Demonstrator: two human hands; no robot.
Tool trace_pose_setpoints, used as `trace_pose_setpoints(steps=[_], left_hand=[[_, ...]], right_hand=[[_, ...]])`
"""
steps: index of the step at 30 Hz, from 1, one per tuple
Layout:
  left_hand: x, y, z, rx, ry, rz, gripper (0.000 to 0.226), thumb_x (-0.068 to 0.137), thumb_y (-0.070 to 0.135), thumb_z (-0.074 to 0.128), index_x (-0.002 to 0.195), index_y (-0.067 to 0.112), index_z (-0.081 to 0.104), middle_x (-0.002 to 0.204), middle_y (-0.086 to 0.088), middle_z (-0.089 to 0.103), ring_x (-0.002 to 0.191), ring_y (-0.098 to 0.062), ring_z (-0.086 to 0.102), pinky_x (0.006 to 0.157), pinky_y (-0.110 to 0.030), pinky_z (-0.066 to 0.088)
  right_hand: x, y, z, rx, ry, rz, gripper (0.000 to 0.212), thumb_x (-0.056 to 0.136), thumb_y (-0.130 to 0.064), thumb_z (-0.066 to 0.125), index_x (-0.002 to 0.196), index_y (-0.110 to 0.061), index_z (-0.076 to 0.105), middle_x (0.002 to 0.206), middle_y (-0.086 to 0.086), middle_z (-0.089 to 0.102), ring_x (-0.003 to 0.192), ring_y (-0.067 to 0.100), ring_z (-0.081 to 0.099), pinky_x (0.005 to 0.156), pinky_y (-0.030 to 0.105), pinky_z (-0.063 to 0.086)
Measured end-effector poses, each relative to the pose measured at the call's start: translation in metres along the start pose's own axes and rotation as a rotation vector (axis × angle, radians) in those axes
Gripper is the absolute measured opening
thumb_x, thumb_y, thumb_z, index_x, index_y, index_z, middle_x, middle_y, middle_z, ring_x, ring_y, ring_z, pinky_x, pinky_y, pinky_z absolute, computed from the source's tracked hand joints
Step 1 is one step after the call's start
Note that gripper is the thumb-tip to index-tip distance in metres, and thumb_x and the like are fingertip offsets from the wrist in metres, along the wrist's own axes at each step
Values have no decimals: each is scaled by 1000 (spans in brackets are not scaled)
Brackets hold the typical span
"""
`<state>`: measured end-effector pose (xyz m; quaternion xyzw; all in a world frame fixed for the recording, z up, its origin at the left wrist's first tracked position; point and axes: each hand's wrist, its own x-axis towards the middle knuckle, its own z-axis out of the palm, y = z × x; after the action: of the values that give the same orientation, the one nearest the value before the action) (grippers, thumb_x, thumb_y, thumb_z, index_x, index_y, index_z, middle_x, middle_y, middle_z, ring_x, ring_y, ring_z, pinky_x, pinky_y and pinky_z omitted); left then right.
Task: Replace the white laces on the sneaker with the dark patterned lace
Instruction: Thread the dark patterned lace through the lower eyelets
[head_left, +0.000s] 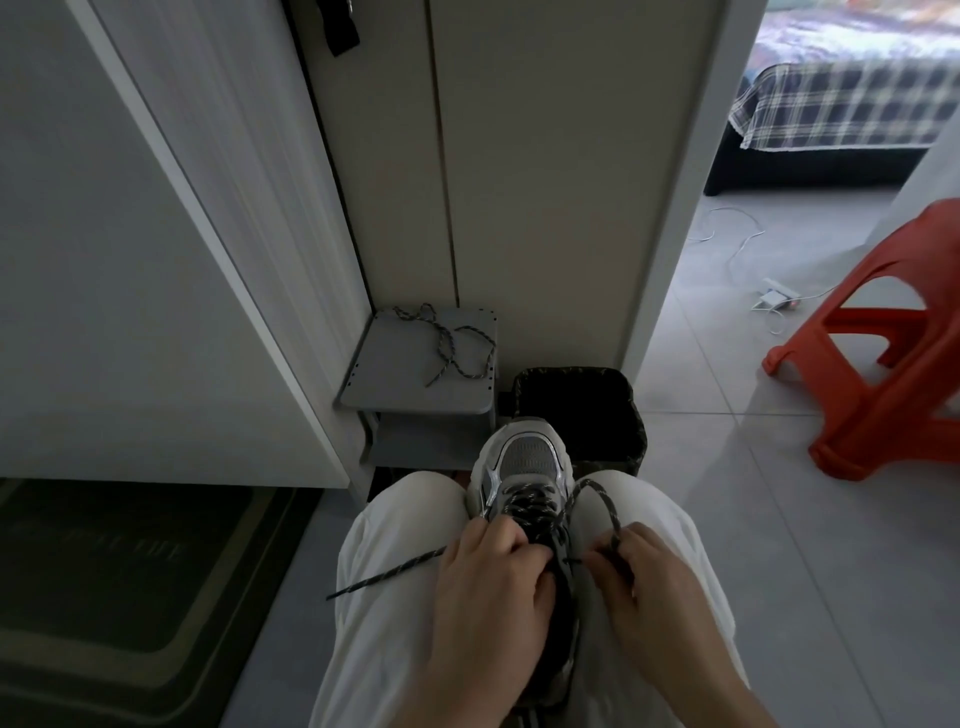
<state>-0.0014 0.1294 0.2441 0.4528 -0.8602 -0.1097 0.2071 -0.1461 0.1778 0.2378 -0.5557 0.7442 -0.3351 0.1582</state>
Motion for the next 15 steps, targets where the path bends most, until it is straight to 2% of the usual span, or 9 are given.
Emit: trace_pose_setpoints(steps=[2, 4, 6, 8, 12, 13, 15], left_hand=[[1, 1, 0, -1, 2, -8, 16, 62, 32, 81, 72, 31, 69, 74, 14, 52, 69, -9, 54, 61, -20, 43], [1, 1, 1, -14, 2, -8, 16, 63, 32, 81, 75, 31, 71, 74, 14, 53, 70, -9, 55, 62, -20, 44], [1, 1, 2, -26, -2, -6, 15, 64, 32, 80, 75, 31, 70, 75, 14, 53, 71, -9, 54, 62, -20, 44], [0, 1, 3, -28, -9, -4, 14, 64, 32, 79, 74, 31, 69, 75, 15, 52, 72, -9, 54, 62, -20, 43], [0, 0, 5, -50, 4, 8, 15, 64, 31, 80, 74, 30, 69, 74, 13, 52, 70, -10, 54, 61, -20, 43], [1, 0, 6, -57, 2, 8, 15, 64, 30, 79, 75, 29, 70, 75, 13, 53, 70, -10, 55, 61, -21, 45], [1, -1, 6, -68, -1, 11, 10, 68, 30, 75, 76, 29, 70, 76, 13, 53, 72, -10, 54, 62, -21, 45]], right_hand=[[0, 0, -3, -78, 6, -51, 25, 83, -15, 68, 64, -19, 52, 69, -9, 50, 57, 14, 52, 57, 30, 40], [0, 0, -3, -153, 44, -100, 24, 77, -11, 74, 63, -15, 55, 68, -3, 55, 51, 23, 54, 53, 34, 40], [-1, -1, 0, -152, 50, -103, 20, 77, -9, 74, 65, -12, 58, 68, -2, 56, 50, 23, 53, 51, 37, 42], [0, -1, 5, -111, 44, -95, 25, 79, -9, 72, 63, -15, 54, 66, -7, 49, 49, 22, 51, 51, 37, 41], [3, -3, 12, 1, 34, -22, 48, 82, -17, 70, 57, -37, 33, 61, -13, 40, 52, 14, 47, 55, 31, 36], [3, -2, 12, 16, 40, -13, 48, 81, -18, 71, 56, -37, 34, 60, -13, 41, 53, 13, 46, 55, 30, 35], [0, -1, 13, 39, 49, -4, 36, 80, -20, 73, 59, -34, 46, 63, -12, 45, 55, 13, 50, 55, 28, 39]])
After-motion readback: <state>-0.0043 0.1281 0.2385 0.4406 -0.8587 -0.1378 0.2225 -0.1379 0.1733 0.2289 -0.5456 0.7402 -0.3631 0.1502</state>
